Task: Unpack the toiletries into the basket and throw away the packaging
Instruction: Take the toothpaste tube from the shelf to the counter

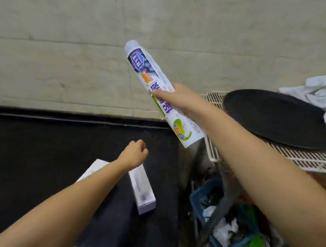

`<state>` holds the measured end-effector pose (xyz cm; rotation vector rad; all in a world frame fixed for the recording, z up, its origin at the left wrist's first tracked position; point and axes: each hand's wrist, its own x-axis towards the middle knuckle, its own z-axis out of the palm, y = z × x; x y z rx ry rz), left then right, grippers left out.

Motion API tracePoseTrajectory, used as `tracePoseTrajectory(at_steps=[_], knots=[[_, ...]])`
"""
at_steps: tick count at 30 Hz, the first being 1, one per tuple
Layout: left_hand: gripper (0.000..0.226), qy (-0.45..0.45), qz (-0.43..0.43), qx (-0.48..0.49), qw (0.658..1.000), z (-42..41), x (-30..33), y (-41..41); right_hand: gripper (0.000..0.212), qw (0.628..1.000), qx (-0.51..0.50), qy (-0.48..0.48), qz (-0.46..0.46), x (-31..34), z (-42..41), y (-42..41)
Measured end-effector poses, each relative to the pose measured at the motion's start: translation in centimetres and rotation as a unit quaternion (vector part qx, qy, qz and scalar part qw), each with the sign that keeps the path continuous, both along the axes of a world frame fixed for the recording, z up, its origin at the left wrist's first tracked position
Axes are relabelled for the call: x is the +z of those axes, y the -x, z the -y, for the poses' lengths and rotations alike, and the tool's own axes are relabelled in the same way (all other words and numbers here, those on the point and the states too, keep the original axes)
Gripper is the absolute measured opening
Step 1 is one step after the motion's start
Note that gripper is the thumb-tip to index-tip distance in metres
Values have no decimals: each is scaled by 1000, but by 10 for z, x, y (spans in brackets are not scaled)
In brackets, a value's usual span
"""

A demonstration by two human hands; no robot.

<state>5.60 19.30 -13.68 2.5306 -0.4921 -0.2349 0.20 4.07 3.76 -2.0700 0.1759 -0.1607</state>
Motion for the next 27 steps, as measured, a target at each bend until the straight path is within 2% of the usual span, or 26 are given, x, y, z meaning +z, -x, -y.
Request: tracePoseTrajectory(at_steps=[4,6,10,14,18,23,27], knots=[[66,-42,-92,142,985,-24,-64,21,31,996,-11,9,-83,-75,-29,-2],[84,-44,-131,170,976,-17,-85,30,46,990,-34,29,-134,-109,-29,3],[100,-66,-160,173,970,10,-110,44,53,977,-44,45,-203,-159,-12,10],[92,-52,-141,156,976,9,-110,41,50,971,-39,51,-230,-191,1,5],[73,88,-140,122,979,-33,-82,33,49,976,-19,7,-215,-204,-24,-25],[69,206,-33,179,962,-148,-31,31,50,984,50,-29,-169,-184,-111,-80],[58,247,22,268,931,-273,-2,22,54,985,123,-22,-117,-162,-212,-123]])
